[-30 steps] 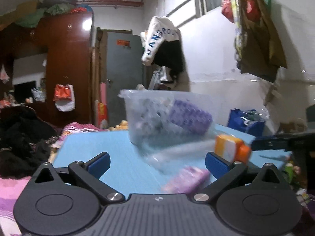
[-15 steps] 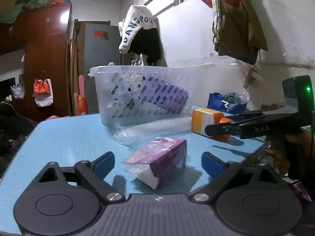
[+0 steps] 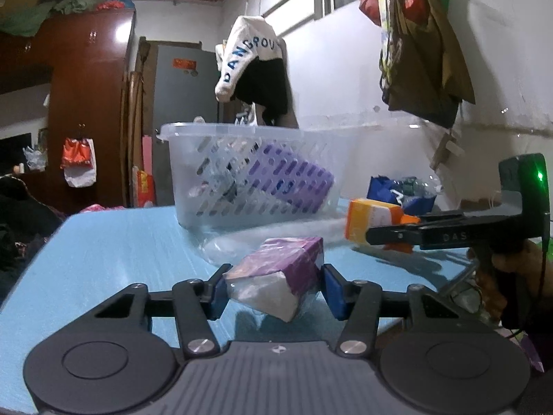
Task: Organize objects
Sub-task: 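Grasp the orange-capped bottle with the right tool, then carry the orange bottle into the basket while the left tool drops the purple pack in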
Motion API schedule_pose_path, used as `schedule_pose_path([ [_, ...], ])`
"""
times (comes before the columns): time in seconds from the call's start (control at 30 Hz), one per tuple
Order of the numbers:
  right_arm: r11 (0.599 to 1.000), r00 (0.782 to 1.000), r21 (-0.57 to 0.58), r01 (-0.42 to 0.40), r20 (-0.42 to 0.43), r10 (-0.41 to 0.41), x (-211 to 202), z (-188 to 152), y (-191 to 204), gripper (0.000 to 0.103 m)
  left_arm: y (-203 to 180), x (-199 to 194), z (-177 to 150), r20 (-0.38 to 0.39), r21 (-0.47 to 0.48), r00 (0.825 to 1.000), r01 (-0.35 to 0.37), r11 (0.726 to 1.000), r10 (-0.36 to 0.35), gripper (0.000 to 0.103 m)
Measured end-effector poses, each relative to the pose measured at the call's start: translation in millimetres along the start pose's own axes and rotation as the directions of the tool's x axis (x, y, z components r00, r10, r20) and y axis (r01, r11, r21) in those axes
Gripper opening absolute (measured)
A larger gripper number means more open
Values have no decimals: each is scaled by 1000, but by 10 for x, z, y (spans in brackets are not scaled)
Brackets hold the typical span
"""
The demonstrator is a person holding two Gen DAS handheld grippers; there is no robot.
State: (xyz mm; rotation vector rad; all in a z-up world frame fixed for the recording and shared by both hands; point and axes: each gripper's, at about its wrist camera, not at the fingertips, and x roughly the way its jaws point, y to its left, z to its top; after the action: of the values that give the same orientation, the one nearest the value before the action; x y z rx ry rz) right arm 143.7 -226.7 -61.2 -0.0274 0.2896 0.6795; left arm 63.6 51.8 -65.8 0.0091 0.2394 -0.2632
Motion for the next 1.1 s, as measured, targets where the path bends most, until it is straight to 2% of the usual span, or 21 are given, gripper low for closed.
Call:
schedule_pose_path([
  [0.3, 1000, 999, 21, -3, 45, 2, -157, 203, -148, 45, -32, -70, 272, 59, 6, 997, -42, 999, 42, 57],
  [0.4, 1000, 997, 24, -13, 70, 12, -209, 408, -198, 45, -77, -81, 536, 105, 27, 993, -51, 998, 48, 57],
  [0.53, 1000, 997, -12, -8, 81, 9, -141, 831, -231, 45, -68, 61, 1104, 150, 30, 987, -68, 997, 63, 57],
  [0.6, 999, 996, -34, -2, 85, 5, -48, 1069, -256, 45, -38, 259, 1442, 137, 14, 988, -68, 998, 65, 57],
  [0.7, 998, 996, -50, 29, 81, -25, 161, 1385, -333, 45, -34, 633, 1831, 104, 22, 988, -113, 993, 110, 57],
  [0.8, 998, 997, -36, 61, 57, -59, 441, 1616, -474, 45, -5, 1033, 2069, 52, 24, 986, -159, 987, 157, 57],
  [0.93, 987, 989, -63, 146, 15, -145, 794, 1737, -570, 45, 30, 1480, 2177, -14, 16, 979, -203, 979, 203, 57],
  [1.1, 980, 981, -89, 177, -57, -183, 1111, 1692, -617, 45, 85, 1783, 2157, -83, -2, 971, -223, 975, 222, 57],
])
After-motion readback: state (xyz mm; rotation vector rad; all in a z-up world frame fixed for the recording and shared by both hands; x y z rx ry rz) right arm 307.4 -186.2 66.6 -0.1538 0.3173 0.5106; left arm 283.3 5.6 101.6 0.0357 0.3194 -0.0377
